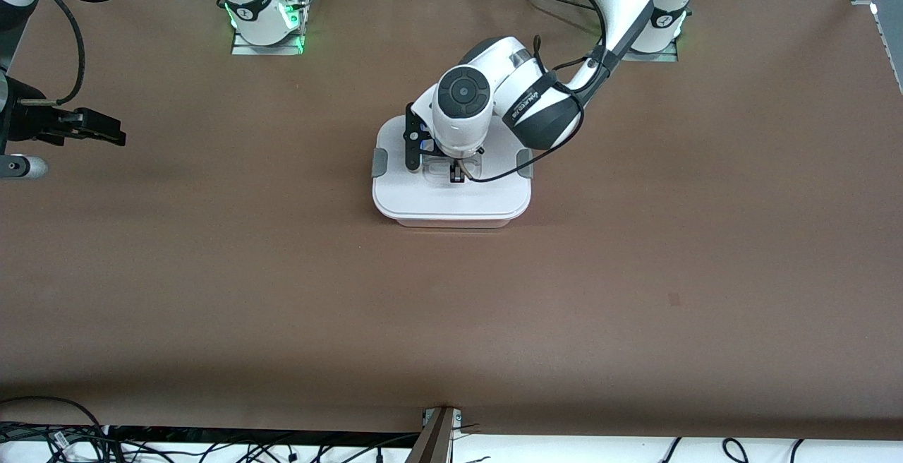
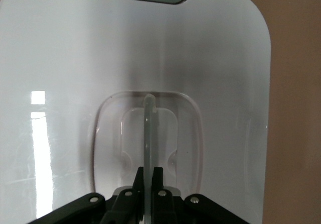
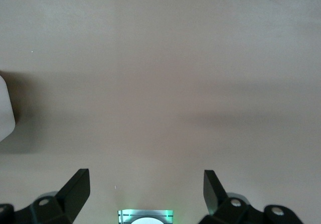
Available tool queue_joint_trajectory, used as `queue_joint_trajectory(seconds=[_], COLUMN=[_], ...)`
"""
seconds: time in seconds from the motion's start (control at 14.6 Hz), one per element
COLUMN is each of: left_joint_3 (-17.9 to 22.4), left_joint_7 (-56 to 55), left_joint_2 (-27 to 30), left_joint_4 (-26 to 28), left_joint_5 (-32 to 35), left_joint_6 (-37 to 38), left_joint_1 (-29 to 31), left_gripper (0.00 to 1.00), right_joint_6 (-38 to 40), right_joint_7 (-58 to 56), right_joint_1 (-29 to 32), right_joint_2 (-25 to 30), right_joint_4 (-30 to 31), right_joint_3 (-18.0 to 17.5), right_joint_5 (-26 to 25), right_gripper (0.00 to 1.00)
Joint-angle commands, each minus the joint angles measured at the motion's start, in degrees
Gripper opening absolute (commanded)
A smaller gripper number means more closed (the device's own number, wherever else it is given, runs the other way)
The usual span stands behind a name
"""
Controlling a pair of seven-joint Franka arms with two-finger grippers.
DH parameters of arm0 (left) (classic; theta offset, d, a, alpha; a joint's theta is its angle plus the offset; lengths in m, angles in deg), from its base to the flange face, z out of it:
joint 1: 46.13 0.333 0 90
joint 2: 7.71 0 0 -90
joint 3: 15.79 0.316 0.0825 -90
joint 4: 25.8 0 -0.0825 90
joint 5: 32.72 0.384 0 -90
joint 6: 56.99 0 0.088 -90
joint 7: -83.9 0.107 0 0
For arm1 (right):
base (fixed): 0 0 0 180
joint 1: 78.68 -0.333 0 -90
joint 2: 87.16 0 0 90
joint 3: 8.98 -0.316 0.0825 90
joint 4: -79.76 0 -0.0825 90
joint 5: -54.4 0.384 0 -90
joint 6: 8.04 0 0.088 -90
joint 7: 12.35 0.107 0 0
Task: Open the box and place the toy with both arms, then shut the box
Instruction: 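Press the lid onto the box and open the left gripper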
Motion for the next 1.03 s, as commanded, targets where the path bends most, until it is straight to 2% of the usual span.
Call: queue_joint_trajectory(seconds=[0.0,0.34,0.41,0.48,0.75,0.96], left_joint_3=[0.27,0.45,0.45,0.45,0.45,0.36], left_joint_7=[-1.12,-1.38,-1.47,-1.47,-2.96,-5.67], left_joint_2=[0.08,-0.01,0.08,0.43,1.92,7.35], left_joint_4=[0.59,1.11,1.37,1.46,1.38,1.2], left_joint_5=[0.51,0.51,0.51,0.51,0.51,0.43], left_joint_6=[-0.42,-0.33,-0.33,-0.15,0.11,4.57], left_joint_1=[-0.8,-0.62,-0.62,-0.62,-0.8,-0.19], left_gripper=[0.0,0.0,0.31,0.99,1.0,1.0], right_joint_6=[-0.41,-0.67,-0.67,-0.67,-0.5,-0.67], right_joint_7=[-0.23,0.03,-0.06,-0.06,-0.32,-0.32], right_joint_1=[-0.18,-0.18,-0.18,-0.1,-0.1,-0.1], right_joint_2=[0.66,0.31,0.31,0.22,-1.53,-1.71], right_joint_4=[0.53,0.53,0.45,0.53,-2.09,-2.37], right_joint_3=[-0.02,-0.02,-0.02,-0.02,-0.1,-0.11], right_joint_5=[0.81,0.89,0.89,0.89,0.89,0.89], right_gripper=[1.0,1.0,1.0,1.0,1.0,1.0])
